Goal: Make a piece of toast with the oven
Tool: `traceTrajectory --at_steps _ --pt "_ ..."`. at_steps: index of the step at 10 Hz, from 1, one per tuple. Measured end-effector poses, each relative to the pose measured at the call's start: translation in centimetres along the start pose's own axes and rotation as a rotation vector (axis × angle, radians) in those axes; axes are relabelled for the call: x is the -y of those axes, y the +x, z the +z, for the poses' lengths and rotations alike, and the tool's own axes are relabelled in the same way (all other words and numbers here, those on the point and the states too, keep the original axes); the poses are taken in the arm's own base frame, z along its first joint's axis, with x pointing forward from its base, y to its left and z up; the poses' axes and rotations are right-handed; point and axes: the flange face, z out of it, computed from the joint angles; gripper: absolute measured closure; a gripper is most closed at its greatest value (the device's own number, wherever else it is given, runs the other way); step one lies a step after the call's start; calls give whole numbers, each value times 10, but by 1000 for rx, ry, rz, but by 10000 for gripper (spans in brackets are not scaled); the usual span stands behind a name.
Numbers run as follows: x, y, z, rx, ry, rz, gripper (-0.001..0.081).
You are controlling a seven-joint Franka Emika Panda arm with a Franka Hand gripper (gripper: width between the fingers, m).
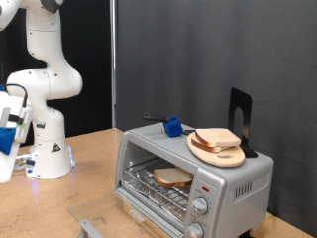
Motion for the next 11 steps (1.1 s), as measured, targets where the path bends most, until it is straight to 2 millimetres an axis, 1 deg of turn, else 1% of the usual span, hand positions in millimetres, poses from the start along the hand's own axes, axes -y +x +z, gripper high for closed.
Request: traceTrajectory --at_steps 2,4,8,11 --pt "-3 23 3 -27 -33 3 11" --pt "-14 40 16 -39 -80 7 11" --pt "-40 62 48 -59 -134 11 11" --pt "-60 76 62 -97 -159 28 11"
